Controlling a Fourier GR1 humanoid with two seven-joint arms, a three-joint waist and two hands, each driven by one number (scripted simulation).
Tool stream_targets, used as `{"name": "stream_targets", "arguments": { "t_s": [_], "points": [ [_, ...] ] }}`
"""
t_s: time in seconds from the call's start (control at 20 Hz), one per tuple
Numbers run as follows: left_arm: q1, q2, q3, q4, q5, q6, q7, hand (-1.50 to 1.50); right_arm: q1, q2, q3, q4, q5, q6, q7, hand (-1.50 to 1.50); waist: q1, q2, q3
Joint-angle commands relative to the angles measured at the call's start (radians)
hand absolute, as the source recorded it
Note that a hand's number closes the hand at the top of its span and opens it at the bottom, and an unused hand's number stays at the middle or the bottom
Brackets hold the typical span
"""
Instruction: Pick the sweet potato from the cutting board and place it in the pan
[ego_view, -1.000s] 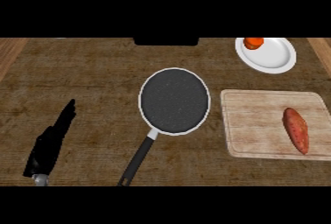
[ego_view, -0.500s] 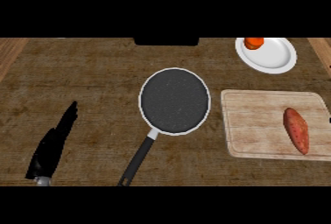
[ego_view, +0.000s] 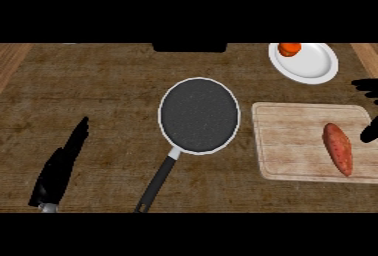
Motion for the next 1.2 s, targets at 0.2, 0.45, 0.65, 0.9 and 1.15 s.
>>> {"name": "stream_targets", "arguments": {
  "t_s": [0.2, 0.45, 0.65, 0.9, 1.15],
  "points": [
    [-0.039, 0.000, 0.067, 0.022, 0.000, -0.047, 0.023, 0.00, -0.053, 0.090, 0.010, 0.006, 0.017, 0.054, 0.124, -1.50, -0.010, -0.001, 0.000],
    [0.011, -0.023, 0.046, -0.057, -0.034, -0.026, 0.058, 0.00, -0.034, 0.087, 0.047, 0.035, 0.082, 0.086, 0.096, -1.50, -0.007, -0.002, 0.000],
    [0.040, -0.016, 0.084, -0.007, -0.030, -0.061, -0.011, 0.00, -0.041, 0.096, 0.030, 0.051, 0.081, 0.103, 0.137, -1.50, -0.007, -0.002, 0.000],
    [0.018, -0.028, 0.098, -0.065, -0.028, -0.077, 0.065, 0.00, 0.050, 0.122, 0.041, -0.021, 0.112, 0.069, 0.159, -1.50, -0.015, -0.005, 0.000],
    [0.086, -0.066, 0.081, -0.039, -0.073, -0.071, -0.031, 0.00, 0.046, 0.144, 0.050, 0.069, 0.178, 0.078, 0.079, -1.50, -0.004, -0.001, 0.000]
  ]
}}
